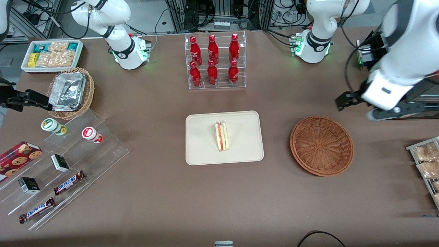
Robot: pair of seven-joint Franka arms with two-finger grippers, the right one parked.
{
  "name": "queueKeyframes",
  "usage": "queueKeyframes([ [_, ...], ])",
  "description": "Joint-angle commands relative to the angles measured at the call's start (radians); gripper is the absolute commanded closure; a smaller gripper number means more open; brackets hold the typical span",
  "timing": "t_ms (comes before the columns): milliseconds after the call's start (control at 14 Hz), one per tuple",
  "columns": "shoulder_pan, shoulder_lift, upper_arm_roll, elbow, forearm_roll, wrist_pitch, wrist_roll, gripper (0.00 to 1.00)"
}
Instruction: Place sandwich from basket to tray
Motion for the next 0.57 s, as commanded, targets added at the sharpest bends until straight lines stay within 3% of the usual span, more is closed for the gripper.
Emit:
queueKeyframes([
  [0, 0.075, -0.037, -0.014, -0.025, -0.019, -0.024, 0.138, 0.00],
  [500, 0.075, 0.006, -0.017, 0.072, -0.018, -0.028, 0.183, 0.00],
])
